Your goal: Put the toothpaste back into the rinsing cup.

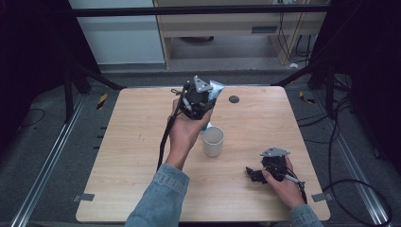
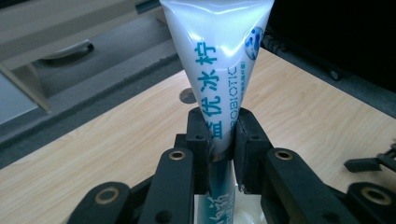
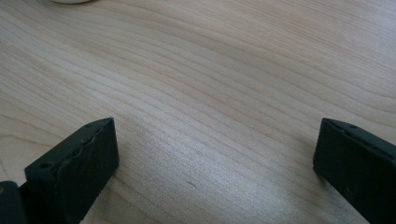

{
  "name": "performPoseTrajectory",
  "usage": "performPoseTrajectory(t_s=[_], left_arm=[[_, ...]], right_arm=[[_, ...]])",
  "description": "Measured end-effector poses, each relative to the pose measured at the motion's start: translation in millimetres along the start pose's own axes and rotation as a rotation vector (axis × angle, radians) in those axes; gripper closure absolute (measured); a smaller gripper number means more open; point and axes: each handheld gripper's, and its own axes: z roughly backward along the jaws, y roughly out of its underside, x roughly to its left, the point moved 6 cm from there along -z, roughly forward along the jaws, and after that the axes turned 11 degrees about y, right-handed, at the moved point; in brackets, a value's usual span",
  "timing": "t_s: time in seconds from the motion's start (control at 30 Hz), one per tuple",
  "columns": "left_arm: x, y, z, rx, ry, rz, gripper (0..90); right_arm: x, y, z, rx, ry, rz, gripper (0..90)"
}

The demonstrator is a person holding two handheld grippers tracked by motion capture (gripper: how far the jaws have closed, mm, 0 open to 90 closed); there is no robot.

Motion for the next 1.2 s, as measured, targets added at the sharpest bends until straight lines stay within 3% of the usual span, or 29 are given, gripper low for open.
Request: performPoseTrajectory(t_s=[0.7,1.2], left_arm=[[-17.1,-2.0,-14.7,-0.07,0.016,-0.003,77.9],[-19.9,6.1,-15.3,-0.112,0.004,0.004,77.9]], right_arm=[[0.3,0.1,0.0,0.001,-0.001,-0.003,0.4],[0.2,0.1,0.0,0.0,-0.001,-0.003,0.4]])
